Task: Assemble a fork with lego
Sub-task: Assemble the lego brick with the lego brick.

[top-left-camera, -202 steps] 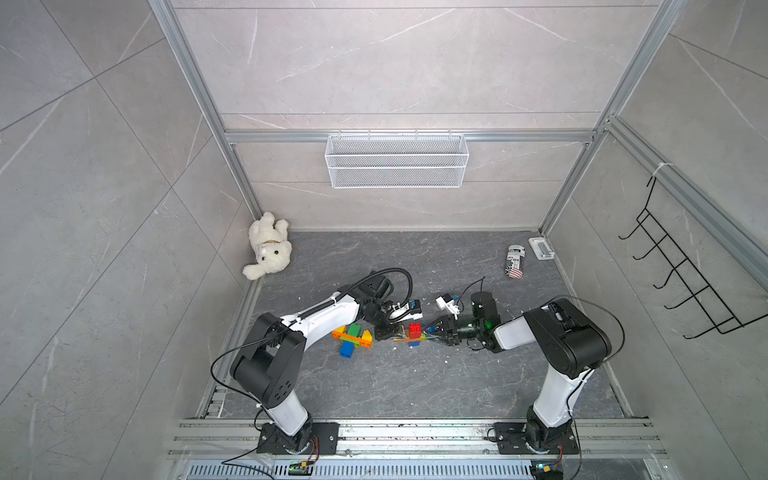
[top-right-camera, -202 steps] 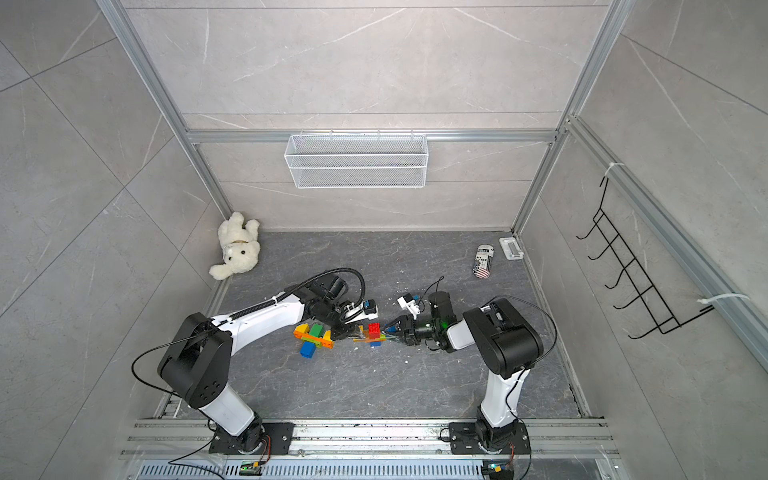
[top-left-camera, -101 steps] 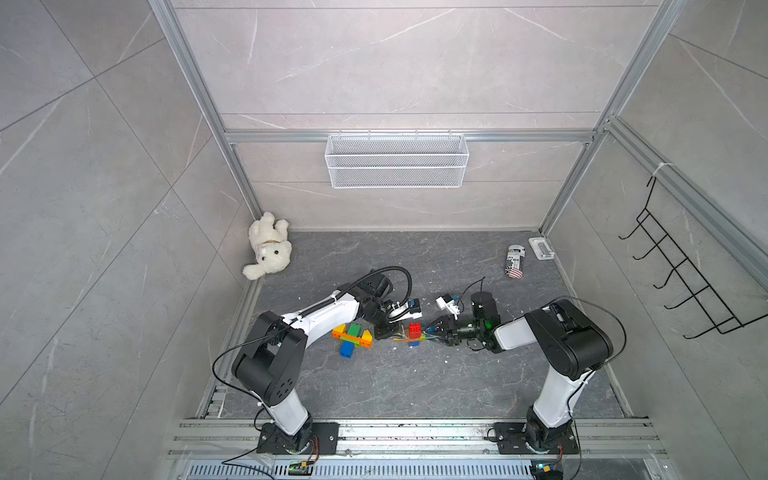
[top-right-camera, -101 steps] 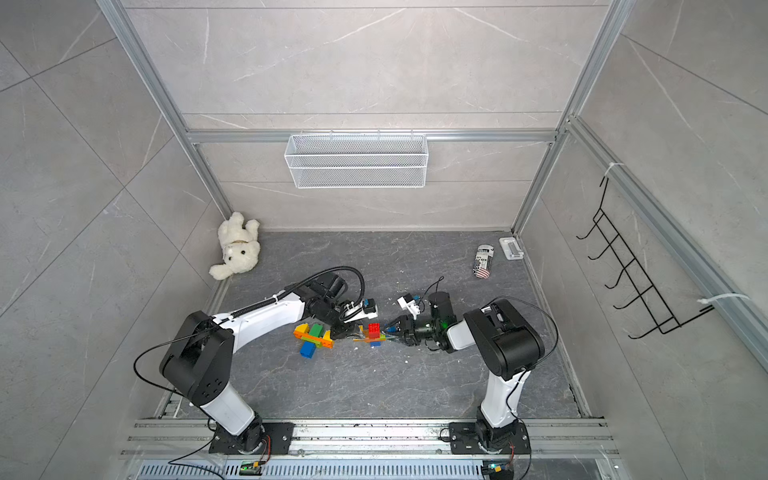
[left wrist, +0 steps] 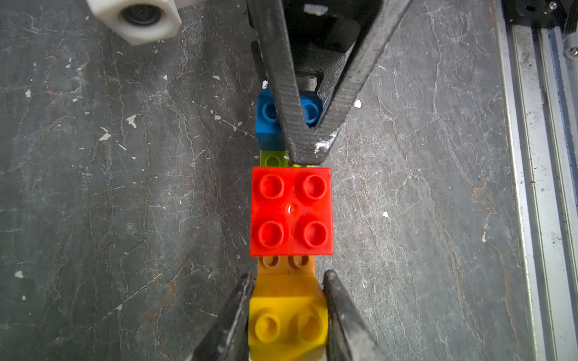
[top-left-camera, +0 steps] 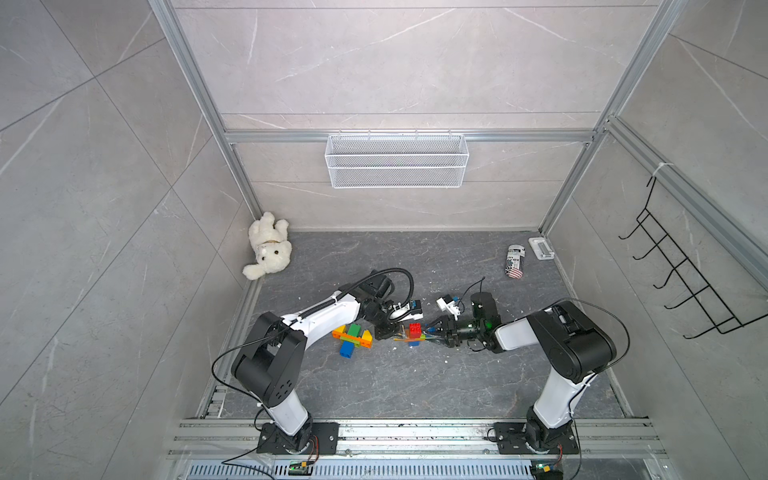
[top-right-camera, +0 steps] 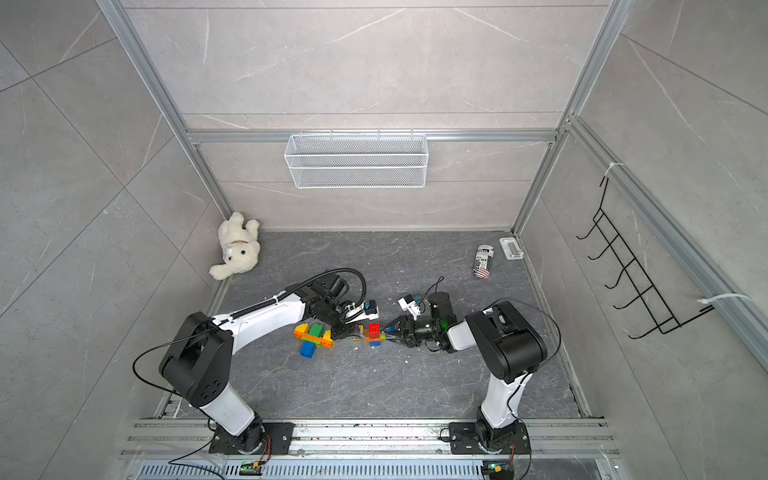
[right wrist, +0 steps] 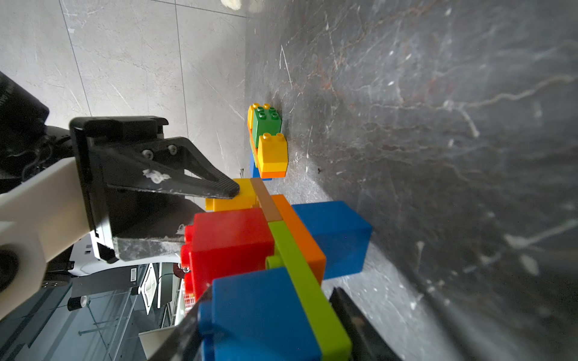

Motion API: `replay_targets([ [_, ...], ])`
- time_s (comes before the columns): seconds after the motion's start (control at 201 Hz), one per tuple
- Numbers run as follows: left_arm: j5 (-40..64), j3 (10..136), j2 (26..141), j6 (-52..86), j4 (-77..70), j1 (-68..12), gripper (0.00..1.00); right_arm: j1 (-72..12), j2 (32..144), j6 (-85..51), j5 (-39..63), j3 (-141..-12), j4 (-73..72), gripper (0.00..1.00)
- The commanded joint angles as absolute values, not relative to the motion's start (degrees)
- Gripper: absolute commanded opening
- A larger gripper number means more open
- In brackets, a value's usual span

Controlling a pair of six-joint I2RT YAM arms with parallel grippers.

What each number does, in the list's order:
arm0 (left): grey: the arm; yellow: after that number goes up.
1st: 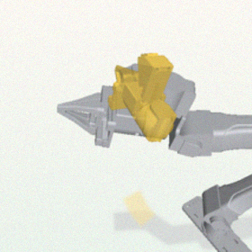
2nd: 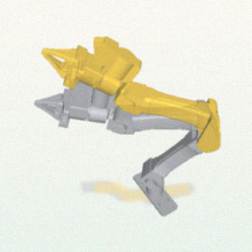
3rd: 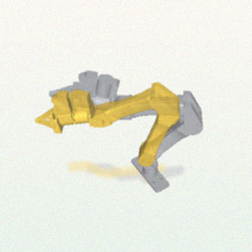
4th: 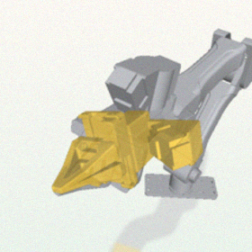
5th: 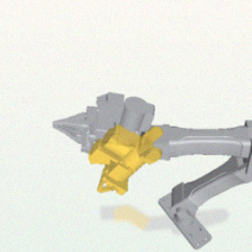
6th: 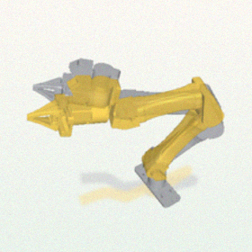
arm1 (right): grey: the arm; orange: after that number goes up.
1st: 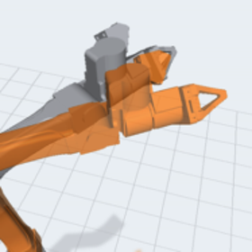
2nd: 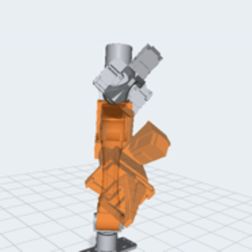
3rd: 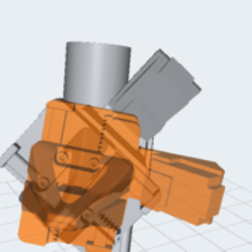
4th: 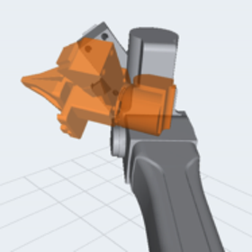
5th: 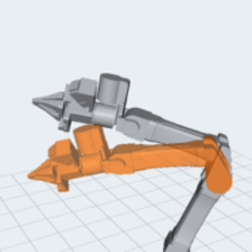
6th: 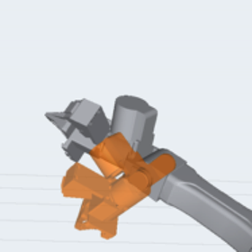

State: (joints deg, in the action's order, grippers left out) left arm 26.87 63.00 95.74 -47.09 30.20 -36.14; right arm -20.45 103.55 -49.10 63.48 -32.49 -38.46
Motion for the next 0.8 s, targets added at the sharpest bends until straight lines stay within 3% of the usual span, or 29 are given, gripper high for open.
replay_targets([
  [0.0,18.65,60.88,98.37,-48.08,36.85,-36.61,0.38,-19.75,102.36,-48.12,60.55,-31.64,-31.40,0.59],
  [0.239,17.95,60.23,96.29,-46.76,33.54,-37.01,0.54,-19.82,101.70,-47.76,61.01,-31.55,-31.45,0.61],
  [0.537,18.38,58.28,93.36,-43.72,28.84,-37.11,0.59,-19.83,96.21,-43.68,59.98,-33.34,-22.64,0.66],
  [0.632,18.41,57.59,92.13,-42.99,27.60,-37.07,0.60,-19.79,94.49,-42.25,59.59,-34.00,-19.38,0.77],
  [0.791,18.22,55.89,89.72,-41.92,26.44,-36.79,0.62,-19.80,92.34,-38.91,59.07,-35.07,-13.84,0.85],
])
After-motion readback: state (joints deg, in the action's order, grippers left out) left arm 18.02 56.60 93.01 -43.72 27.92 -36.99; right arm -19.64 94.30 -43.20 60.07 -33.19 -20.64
